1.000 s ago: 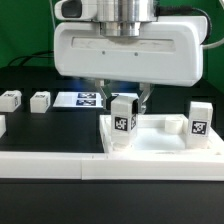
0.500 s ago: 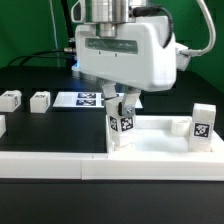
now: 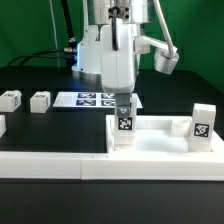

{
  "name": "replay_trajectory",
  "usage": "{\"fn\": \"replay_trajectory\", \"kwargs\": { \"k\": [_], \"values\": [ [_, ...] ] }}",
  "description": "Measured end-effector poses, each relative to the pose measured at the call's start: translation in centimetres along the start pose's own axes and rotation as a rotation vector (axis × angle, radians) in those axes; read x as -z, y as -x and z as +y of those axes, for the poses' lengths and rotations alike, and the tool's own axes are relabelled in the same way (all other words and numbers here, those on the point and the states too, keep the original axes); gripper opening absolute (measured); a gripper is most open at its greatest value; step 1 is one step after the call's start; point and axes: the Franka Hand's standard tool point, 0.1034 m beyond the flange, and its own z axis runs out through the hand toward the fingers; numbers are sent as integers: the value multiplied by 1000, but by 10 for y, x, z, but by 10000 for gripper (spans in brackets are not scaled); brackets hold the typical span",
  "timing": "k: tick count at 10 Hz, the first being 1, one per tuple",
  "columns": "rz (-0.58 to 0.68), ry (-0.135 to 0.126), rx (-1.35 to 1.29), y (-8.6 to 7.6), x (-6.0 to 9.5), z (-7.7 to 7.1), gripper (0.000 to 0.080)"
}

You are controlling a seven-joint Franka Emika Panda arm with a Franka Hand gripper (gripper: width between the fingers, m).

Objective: Assemble square table

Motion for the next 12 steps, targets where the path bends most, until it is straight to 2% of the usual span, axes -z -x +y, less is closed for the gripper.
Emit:
{"fn": "replay_trajectory", "kwargs": {
  "k": [1,2,3,4,8,12],
  "values": [
    [0,1,14,0,-1,0,295],
    [6,1,113,1,0,0,492],
    [12,1,250,5,2,1,598],
    [33,9,424,9,0,1,634],
    [37,21,788,8,-2,2,649],
    [36,26,1020,7,-1,1,649]
  ]
}}
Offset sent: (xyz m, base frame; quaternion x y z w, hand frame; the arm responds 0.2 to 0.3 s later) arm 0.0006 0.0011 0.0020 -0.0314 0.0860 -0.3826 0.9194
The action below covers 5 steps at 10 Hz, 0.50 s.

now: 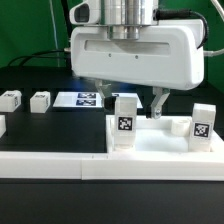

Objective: Assemble square table

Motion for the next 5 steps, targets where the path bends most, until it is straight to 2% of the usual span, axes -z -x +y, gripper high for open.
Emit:
{"fn": "replay_trajectory", "kwargs": {
  "k": [2,4,5],
  "values": [
    [-11,-47,227,-8,2,3,649],
    [-20,-53,335,2,-2,-6,649],
    [-19,-53,352,0,-1,-3,649]
  ]
}}
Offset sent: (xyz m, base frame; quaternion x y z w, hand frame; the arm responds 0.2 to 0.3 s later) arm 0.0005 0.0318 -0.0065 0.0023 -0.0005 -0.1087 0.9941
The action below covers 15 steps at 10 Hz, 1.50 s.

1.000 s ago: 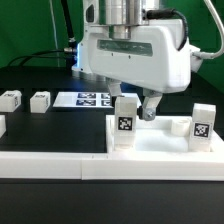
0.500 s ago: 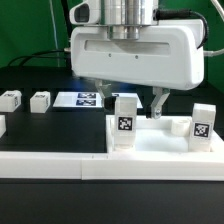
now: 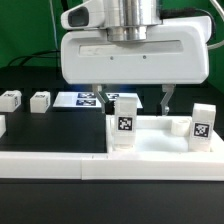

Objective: Assemble square table

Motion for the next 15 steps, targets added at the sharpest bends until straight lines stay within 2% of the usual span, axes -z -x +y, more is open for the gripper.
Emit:
{"fn": "replay_trajectory", "kwargs": {
  "k": [2,3,4,8,10,11,12,14,15],
  "values": [
    [0,0,-32,0,0,0,636],
    [0,-1,-59,0,0,0,455],
    [0,3,-139,0,0,3,307],
    [-2,4,-449,1,-1,5,303],
    [-4,27,-824,6,-4,1,296],
    [-10,27,-952,6,-3,3,293],
    [-30,22,-1132,8,-4,3,293],
    [-74,-17,-1331,7,-4,9,293],
    [-72,-14,-1305,7,-4,8,293]
  ]
}}
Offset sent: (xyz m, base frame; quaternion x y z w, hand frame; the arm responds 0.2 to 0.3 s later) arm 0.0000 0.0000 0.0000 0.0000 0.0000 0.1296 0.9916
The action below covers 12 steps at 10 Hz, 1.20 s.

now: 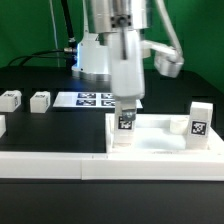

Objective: Assemble square table

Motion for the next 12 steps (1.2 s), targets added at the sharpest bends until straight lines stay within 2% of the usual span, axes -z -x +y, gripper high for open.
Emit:
{"fn": "replay_trajectory", "kwargs": {
  "k": [1,2,3,4,5,9,10,11,12],
  "values": [
    [-1,0,17,1,0,0,368],
    [4,-2,70,1,0,0,368],
    [15,-14,338,1,1,-1,505],
    [11,-12,577,-1,0,-1,619],
    [-14,22,769,2,-2,5,641],
    [-13,22,1066,-2,-1,4,649],
    [0,19,1226,-8,5,-3,649],
    [23,31,1401,-13,4,-5,649],
    [48,42,1576,-12,-4,1,649]
  ]
}}
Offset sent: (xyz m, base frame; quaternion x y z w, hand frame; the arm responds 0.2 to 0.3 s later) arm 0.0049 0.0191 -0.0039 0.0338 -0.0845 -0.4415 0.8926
